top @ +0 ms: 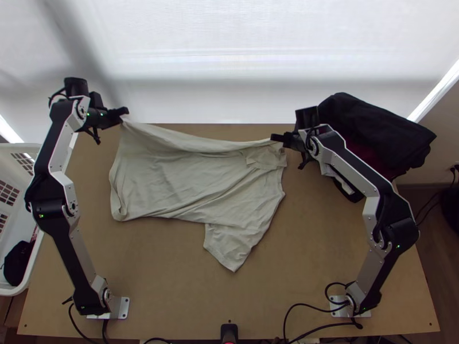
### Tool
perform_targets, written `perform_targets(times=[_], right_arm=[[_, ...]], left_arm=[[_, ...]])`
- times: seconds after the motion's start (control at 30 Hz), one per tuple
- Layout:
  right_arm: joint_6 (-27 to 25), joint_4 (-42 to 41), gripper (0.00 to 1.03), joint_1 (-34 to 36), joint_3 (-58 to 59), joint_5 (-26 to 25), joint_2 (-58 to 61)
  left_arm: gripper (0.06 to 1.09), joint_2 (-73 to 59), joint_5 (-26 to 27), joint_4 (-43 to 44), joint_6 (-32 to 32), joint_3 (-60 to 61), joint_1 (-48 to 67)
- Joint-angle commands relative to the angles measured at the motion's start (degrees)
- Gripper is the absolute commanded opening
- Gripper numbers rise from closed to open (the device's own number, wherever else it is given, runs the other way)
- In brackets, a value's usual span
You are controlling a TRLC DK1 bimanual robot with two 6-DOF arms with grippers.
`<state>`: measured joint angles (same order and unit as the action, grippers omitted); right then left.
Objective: Fold the t-shirt
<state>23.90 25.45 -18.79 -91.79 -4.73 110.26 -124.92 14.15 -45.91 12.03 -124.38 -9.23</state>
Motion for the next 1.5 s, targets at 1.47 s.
perform_targets(times=[1.47], right_arm=[[-23.11,29.39,0.03,3.05,-15.7,-7.31,-71.41]], left_arm=[[0.1,76.06,-3.69,-5.68,9.76,8.1,-4.56]])
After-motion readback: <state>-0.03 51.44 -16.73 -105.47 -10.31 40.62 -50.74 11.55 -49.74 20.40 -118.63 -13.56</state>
